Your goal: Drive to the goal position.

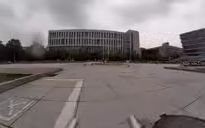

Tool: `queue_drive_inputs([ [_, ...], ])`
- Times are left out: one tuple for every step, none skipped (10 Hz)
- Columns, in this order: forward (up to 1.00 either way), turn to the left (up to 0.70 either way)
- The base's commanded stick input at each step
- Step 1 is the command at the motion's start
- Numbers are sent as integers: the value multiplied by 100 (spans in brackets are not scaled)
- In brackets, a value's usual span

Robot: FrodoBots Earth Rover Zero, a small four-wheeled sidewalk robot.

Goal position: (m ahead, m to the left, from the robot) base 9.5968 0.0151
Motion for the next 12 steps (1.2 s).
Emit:
queue_drive_inputs([
  [85, -4],
  [85, -20],
  [85, -16],
  [85, 0],
  [85, 0],
  [85, 0],
  [85, 0],
  [85, 0],
  [85, 0],
  [85, 0],
  [85, 0],
  [85, 0],
])
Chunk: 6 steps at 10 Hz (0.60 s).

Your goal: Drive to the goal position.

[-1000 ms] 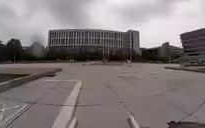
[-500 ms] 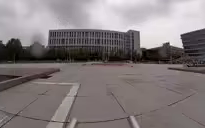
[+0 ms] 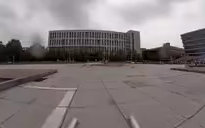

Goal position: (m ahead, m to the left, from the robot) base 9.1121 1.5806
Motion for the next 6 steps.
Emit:
queue_drive_inputs([
  [85, 0],
  [85, 0],
  [85, 0],
  [85, 0],
  [85, 0],
  [85, 0],
])
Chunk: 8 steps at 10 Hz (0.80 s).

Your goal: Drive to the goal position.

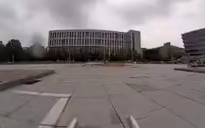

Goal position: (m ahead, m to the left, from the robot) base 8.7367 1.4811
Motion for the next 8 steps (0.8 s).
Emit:
queue_drive_inputs([
  [85, 0],
  [85, 0],
  [85, 0],
  [85, 0],
  [85, 0],
  [85, 0],
  [85, 0],
  [85, 0],
])
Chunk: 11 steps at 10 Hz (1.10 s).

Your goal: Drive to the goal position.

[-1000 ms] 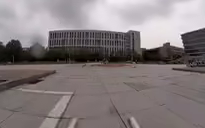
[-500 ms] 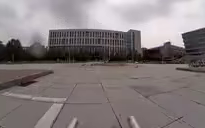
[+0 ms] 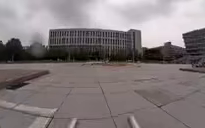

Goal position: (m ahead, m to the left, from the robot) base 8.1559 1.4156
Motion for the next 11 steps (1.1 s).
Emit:
queue_drive_inputs([
  [85, 0],
  [85, 0],
  [85, 0],
  [85, 0],
  [85, 3],
  [85, 23],
  [85, 14],
  [85, 0],
  [85, 0],
  [85, 0],
  [85, 0],
])
